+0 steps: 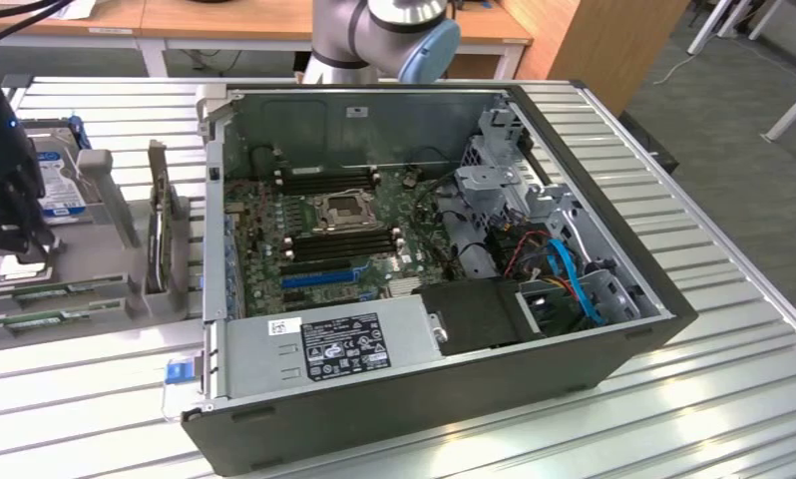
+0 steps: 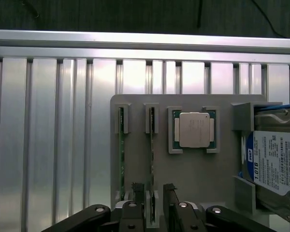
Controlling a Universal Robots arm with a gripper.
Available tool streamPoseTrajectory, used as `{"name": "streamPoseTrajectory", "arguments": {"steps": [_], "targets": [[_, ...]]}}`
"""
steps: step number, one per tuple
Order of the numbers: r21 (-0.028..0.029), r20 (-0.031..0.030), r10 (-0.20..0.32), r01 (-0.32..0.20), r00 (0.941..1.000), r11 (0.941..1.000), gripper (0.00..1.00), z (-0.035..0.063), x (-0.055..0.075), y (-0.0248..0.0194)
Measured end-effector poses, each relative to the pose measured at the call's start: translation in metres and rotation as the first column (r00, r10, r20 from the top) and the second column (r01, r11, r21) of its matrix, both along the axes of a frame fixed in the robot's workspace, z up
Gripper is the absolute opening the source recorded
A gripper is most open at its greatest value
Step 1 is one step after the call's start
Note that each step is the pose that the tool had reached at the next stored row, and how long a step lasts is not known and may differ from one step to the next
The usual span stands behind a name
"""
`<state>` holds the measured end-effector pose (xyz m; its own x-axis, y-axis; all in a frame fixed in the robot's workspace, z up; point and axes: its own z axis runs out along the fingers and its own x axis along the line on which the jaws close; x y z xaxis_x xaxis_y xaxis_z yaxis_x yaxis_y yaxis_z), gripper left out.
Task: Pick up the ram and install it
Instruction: 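Pick up the ram and move it above insertion slot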
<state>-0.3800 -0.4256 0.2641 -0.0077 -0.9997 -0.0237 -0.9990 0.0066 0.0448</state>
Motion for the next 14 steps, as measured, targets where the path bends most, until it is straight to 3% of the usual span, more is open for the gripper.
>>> {"name": "streamPoseTrajectory", "arguments": {"steps": [14], "targets": [[0.0000,0.0001,0.000,0.000,1.0000,1.0000,0.29,0.0000,0.000,-0.0156]]}}
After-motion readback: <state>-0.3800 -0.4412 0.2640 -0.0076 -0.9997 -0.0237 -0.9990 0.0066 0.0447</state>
